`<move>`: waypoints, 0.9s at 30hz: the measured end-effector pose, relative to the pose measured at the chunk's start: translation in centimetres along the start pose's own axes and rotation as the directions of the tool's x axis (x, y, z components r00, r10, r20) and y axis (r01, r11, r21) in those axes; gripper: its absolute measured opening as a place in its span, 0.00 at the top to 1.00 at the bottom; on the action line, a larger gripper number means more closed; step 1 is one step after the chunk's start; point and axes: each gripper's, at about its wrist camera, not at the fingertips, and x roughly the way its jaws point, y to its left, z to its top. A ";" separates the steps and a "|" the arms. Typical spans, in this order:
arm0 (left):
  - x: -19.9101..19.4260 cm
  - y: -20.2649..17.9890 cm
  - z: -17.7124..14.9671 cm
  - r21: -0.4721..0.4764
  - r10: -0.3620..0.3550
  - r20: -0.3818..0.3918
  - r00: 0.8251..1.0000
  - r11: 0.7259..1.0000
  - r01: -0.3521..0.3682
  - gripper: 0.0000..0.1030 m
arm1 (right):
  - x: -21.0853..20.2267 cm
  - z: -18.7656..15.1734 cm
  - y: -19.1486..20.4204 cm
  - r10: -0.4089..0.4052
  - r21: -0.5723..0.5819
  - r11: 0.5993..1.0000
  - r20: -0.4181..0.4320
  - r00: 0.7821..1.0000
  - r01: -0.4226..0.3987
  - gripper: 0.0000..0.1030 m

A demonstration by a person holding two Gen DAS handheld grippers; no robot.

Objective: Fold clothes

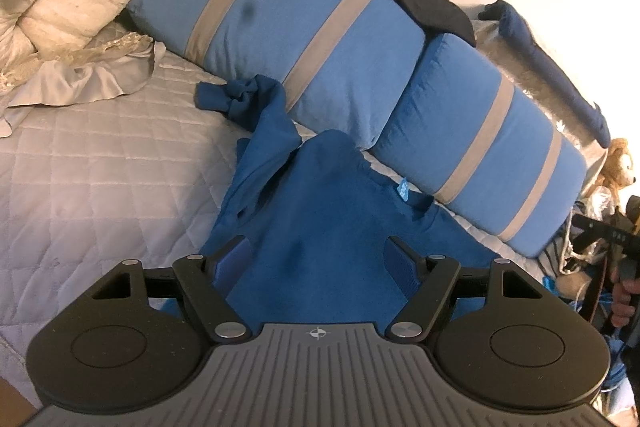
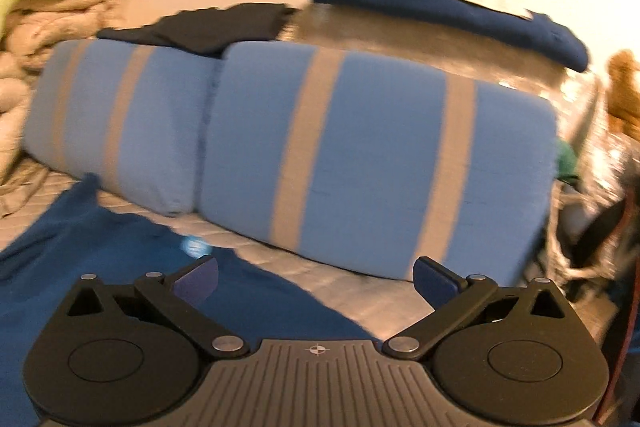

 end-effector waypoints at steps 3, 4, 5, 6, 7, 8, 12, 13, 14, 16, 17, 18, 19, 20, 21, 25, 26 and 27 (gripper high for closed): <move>-0.2 0.1 0.1 0.004 0.003 -0.003 1.000 1.000 -0.003 0.29 | 0.8 0.4 2.4 0.049 0.001 0.999 -0.016 0.999 -0.049 0.00; -0.2 0.1 0.1 0.005 0.004 -0.004 1.000 1.000 -0.004 0.29 | 1.1 0.4 3.2 0.069 0.009 0.998 -0.024 0.997 -0.069 0.00; -0.3 0.2 0.2 0.006 0.005 -0.005 1.000 1.000 -0.005 0.29 | 1.4 0.5 4.0 0.089 0.017 0.996 -0.034 0.995 -0.089 0.00; -0.3 0.2 0.2 0.008 0.006 -0.006 1.000 1.000 -0.006 0.29 | 1.7 0.5 4.7 0.106 0.023 0.994 -0.045 0.993 -0.105 0.00; -0.4 0.2 0.3 0.009 0.007 -0.007 1.000 1.000 -0.007 0.29 | 1.9 0.5 5.5 0.123 0.028 0.992 -0.056 0.991 -0.122 0.00; -0.4 0.3 0.3 0.010 0.008 -0.008 1.000 1.000 -0.008 0.29 | 1.9 0.5 6.4 0.140 0.026 0.990 -0.066 0.988 -0.139 0.00; -0.7 0.4 0.4 0.015 0.012 -0.011 1.000 1.000 -0.012 0.29 | 0.8 -0.2 9.0 0.203 0.000 0.979 -0.102 0.974 -0.204 0.00; -0.8 0.4 0.5 0.026 0.021 -0.008 1.000 0.999 -0.020 0.29 | 0.3 -0.8 9.2 0.218 0.007 0.976 -0.114 0.969 -0.219 0.00; -1.2 0.1 0.8 0.063 0.047 0.005 0.999 0.997 -0.047 0.29 | -0.3 -1.4 9.5 0.233 0.013 0.972 -0.126 0.964 -0.233 0.00; -2.1 -0.3 1.8 0.131 0.060 0.029 0.998 0.989 -0.064 0.29 | -1.4 -2.6 10.0 0.264 0.028 0.965 -0.148 0.953 -0.262 0.00; -2.4 -0.4 2.4 0.161 0.058 0.039 0.998 0.985 -0.064 0.29 | -1.9 -3.2 10.2 0.279 0.035 0.960 -0.159 0.947 -0.277 0.00; -2.5 -0.4 3.2 0.186 0.056 0.047 0.997 0.981 -0.064 0.29 | -2.5 -3.8 10.4 0.294 0.043 0.956 -0.170 0.941 -0.291 0.00; -2.7 -0.3 4.0 0.210 0.054 0.056 0.997 0.976 -0.065 0.29 | -3.0 -4.4 10.7 0.309 0.050 0.951 -0.181 0.934 -0.305 0.00; -2.6 -0.3 4.7 0.233 0.056 0.063 0.996 0.970 -0.070 0.29 | -3.6 -5.0 10.9 0.324 0.058 0.946 -0.192 0.927 -0.319 0.00; -2.2 -0.2 5.3 0.252 0.071 0.071 0.995 0.964 -0.087 0.29 | -4.0 -5.6 11.2 0.334 0.066 0.942 -0.201 0.921 -0.328 0.00; 0.2 0.3 7.5 0.322 0.123 0.096 0.988 0.935 -0.148 0.29 | -4.8 -8.2 12.0 0.342 0.103 0.939 -0.215 0.915 -0.327 0.00; 1.0 0.5 7.8 0.338 0.132 0.093 0.987 0.928 -0.156 0.29 | -4.8 -8.7 12.1 0.344 0.113 0.938 -0.217 0.913 -0.327 0.00; 1.8 0.7 8.1 0.354 0.138 0.090 0.986 0.921 -0.162 0.29 | -4.9 -9.1 12.3 0.344 0.119 0.938 -0.219 0.913 -0.325 0.00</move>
